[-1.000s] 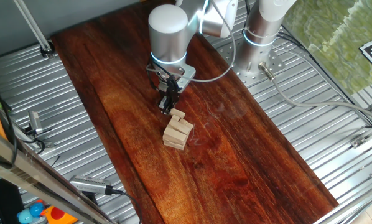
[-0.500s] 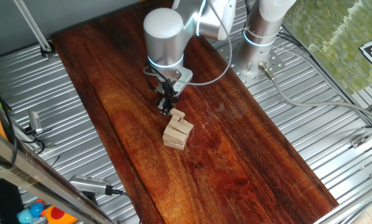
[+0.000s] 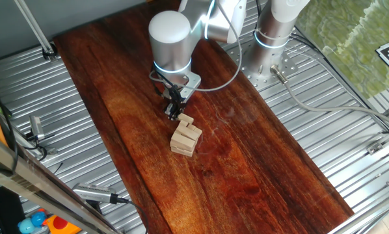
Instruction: Play Jenga
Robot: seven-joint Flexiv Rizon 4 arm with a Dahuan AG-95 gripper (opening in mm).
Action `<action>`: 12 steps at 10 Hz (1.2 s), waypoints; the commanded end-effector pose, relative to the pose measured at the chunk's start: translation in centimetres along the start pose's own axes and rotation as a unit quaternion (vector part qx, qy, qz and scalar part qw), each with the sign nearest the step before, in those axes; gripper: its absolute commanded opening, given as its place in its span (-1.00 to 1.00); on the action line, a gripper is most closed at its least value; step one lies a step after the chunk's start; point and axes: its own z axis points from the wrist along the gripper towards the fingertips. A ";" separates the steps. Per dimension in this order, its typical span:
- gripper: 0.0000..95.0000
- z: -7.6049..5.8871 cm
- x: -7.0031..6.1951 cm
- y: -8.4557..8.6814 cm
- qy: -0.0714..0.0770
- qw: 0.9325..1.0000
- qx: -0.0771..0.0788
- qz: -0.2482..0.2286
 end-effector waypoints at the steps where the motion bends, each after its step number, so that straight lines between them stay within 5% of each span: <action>1: -1.00 -0.1 0.0 0.0 0.000 1.000 -0.001 0.000; 12: -1.00 -0.1 0.0 0.0 0.001 1.000 0.002 -0.008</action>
